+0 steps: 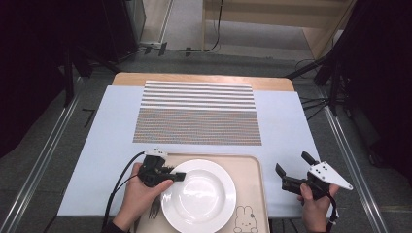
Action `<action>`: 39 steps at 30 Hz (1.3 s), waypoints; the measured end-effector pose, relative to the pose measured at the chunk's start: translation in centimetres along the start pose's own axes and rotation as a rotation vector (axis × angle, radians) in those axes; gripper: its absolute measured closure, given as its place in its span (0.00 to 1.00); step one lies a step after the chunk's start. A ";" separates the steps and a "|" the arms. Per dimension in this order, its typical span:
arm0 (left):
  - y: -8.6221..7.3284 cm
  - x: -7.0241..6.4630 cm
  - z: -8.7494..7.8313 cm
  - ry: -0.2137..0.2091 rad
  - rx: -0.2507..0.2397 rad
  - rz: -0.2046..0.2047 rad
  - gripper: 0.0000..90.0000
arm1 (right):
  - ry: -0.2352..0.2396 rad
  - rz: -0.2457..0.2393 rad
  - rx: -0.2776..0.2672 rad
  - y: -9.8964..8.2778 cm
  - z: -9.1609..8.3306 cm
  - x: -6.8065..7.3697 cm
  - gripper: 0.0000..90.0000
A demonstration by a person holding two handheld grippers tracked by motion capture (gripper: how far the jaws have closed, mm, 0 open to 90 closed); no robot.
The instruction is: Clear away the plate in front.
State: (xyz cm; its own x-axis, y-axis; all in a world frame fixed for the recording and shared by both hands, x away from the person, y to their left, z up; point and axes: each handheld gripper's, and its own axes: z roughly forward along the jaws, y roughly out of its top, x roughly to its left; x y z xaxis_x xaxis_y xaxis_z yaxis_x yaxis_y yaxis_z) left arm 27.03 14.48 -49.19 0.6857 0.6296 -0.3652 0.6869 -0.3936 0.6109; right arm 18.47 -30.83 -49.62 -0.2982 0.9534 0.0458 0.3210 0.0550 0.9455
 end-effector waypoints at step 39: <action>-3.8 5.2 -9.6 0.134 -0.447 0.116 0.00 | -0.004 -0.002 0.005 -0.1 0.2 -0.1 0.00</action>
State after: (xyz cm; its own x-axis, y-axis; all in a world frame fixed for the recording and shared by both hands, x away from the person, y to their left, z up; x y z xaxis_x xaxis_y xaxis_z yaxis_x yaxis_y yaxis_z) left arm 25.64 25.70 -46.70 0.6942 0.6911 -0.2011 0.4168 -0.1583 0.8951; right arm 18.62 -30.92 -49.79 -0.2956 0.9543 0.0429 0.3254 0.0583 0.9438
